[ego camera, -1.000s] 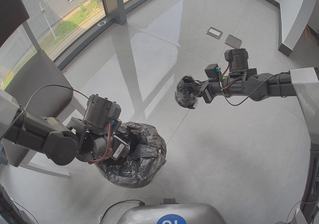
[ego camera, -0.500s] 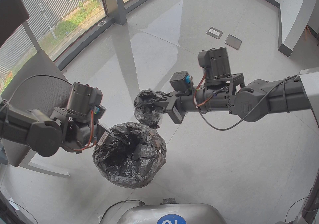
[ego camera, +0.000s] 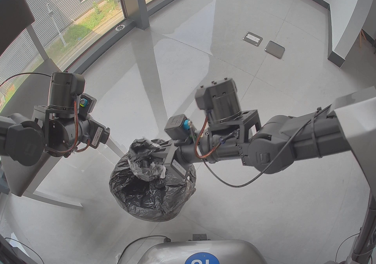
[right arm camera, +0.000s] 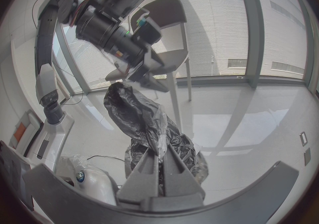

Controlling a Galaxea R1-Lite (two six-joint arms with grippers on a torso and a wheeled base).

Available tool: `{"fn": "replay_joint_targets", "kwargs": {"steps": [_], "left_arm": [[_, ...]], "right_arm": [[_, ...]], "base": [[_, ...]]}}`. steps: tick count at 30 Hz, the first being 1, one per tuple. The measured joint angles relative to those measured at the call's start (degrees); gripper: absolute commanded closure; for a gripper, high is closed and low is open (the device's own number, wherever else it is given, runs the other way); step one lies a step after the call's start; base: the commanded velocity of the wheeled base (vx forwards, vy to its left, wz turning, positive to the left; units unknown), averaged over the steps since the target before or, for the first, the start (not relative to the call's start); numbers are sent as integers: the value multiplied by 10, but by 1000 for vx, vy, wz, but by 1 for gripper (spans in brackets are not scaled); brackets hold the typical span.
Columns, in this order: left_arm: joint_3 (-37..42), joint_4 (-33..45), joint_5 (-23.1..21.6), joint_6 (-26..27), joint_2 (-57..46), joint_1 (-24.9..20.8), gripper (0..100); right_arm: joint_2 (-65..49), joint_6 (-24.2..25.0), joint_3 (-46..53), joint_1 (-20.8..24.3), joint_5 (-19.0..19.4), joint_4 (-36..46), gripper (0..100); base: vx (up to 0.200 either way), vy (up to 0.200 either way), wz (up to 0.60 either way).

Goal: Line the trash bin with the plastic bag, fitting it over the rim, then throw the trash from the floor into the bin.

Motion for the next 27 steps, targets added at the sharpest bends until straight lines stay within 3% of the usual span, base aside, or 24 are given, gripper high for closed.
{"fn": "replay_joint_targets", "kwargs": {"steps": [19,20,27], "left_arm": [[-1,-7,-8,0,-5,4,0],[-1,-7,-8,0,-5,4,0],[0,-7,-11,0,-5,4,0]], "right_arm": [[56,1,11,14,0,-1,100],[58,1,10,14,0,-1,0],[71,5,5,11,0,-2,0]], "base": [[0,0,0],[0,0,0],[0,0,0]]}}
